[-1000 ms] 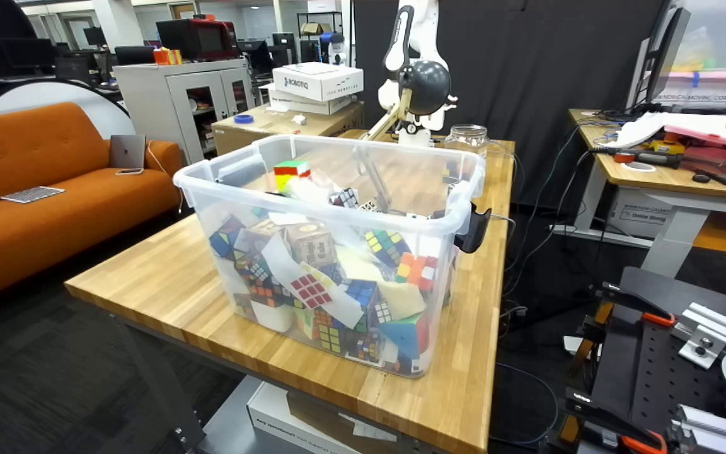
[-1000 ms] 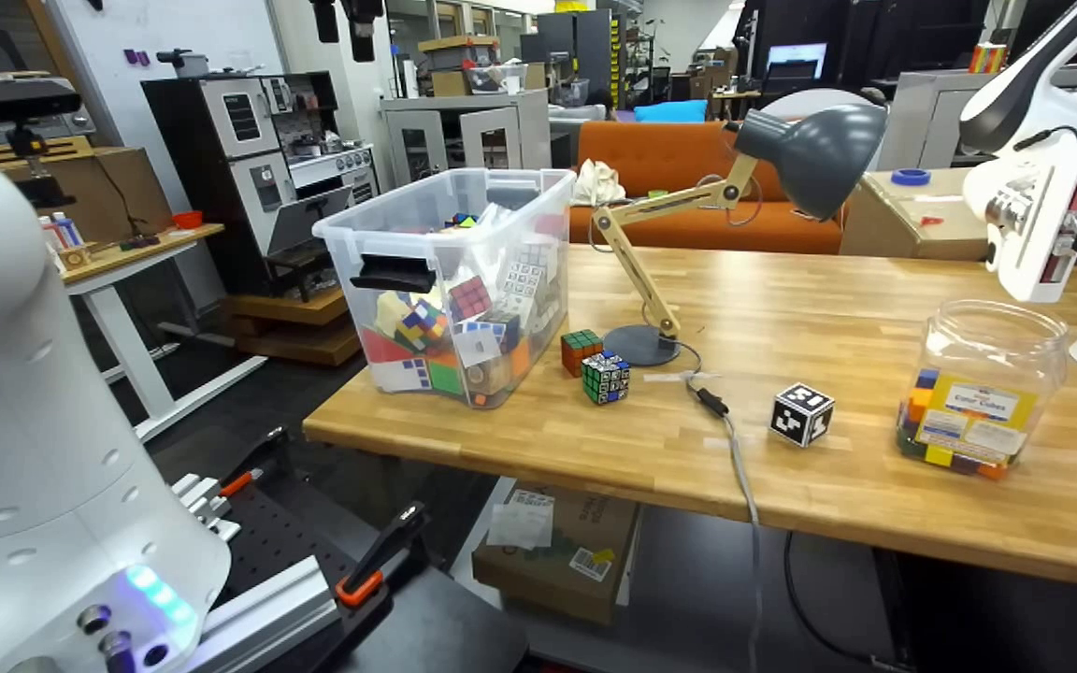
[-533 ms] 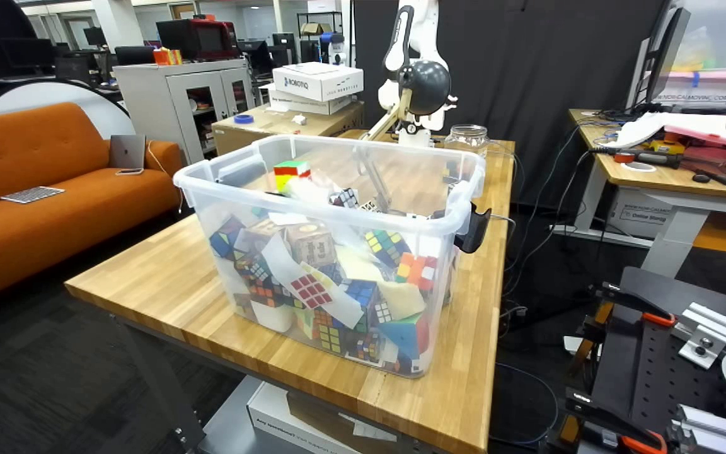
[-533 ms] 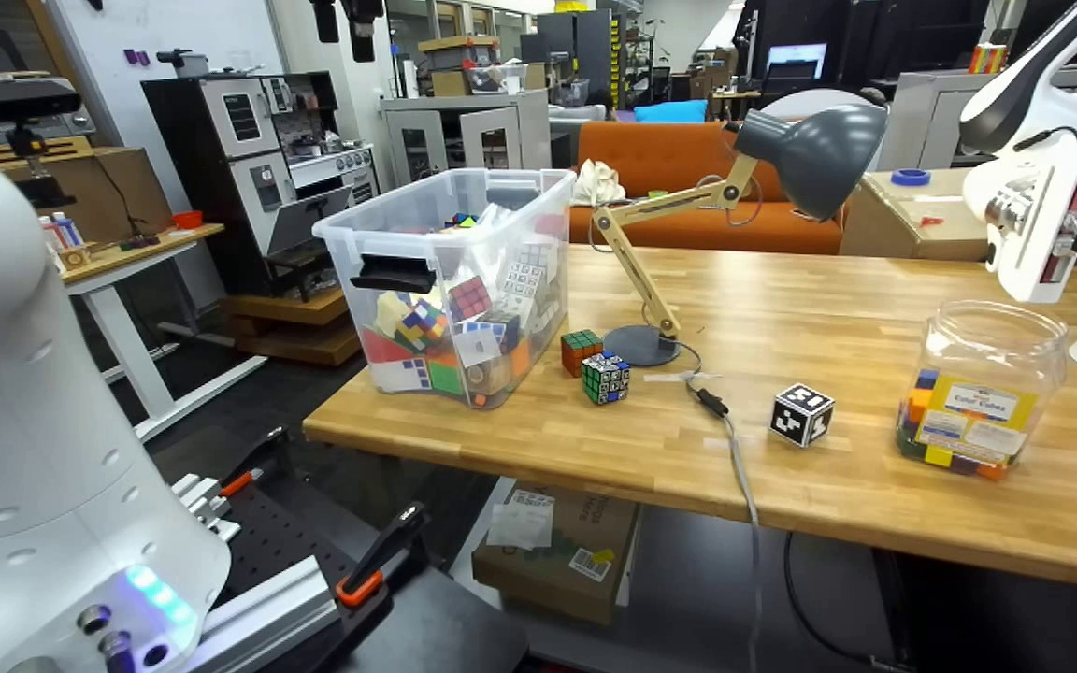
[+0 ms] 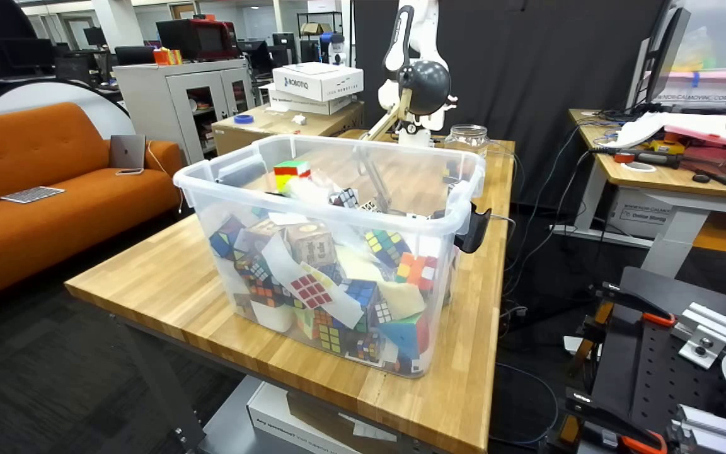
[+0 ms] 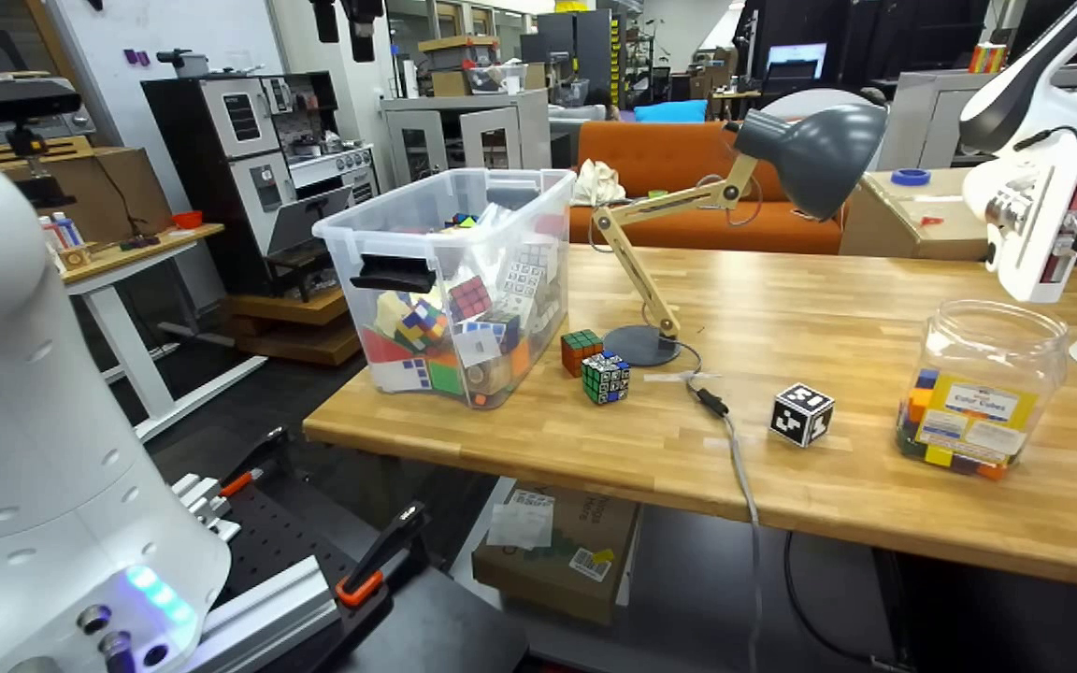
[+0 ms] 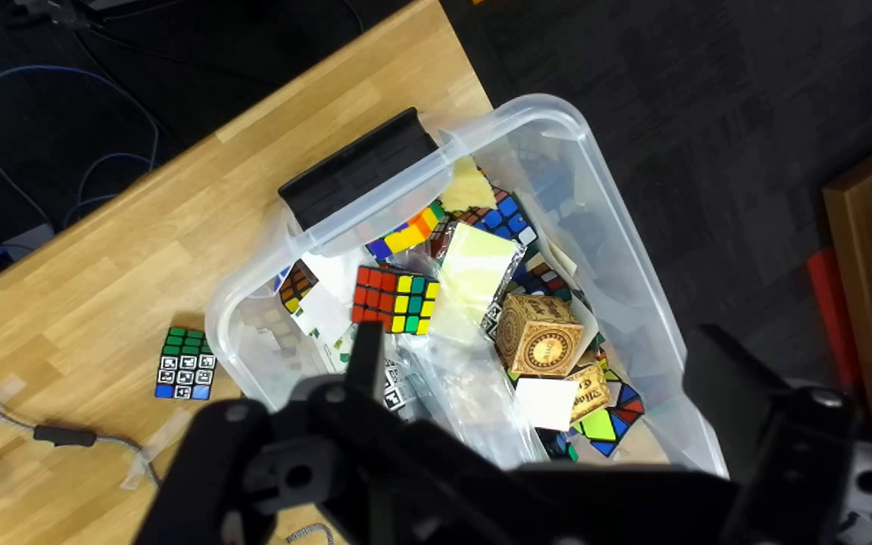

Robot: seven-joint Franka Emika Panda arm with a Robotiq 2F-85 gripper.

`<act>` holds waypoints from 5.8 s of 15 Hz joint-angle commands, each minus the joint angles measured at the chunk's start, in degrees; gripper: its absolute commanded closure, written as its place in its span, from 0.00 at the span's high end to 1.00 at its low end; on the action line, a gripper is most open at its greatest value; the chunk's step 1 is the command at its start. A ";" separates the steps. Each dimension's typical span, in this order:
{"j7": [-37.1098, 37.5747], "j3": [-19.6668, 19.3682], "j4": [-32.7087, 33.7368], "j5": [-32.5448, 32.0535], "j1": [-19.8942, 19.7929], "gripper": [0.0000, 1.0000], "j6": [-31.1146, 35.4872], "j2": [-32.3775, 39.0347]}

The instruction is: Remove one Rubik's cube from the container on the left and put it on the table

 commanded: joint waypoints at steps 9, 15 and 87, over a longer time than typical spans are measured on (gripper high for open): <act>-0.70 1.02 0.05 0.47 -0.76 1.00 -0.01 0.15; -1.82 3.86 2.08 -2.17 0.07 1.00 3.34 5.35; 30.45 1.05 23.86 -21.07 7.10 1.00 10.97 54.46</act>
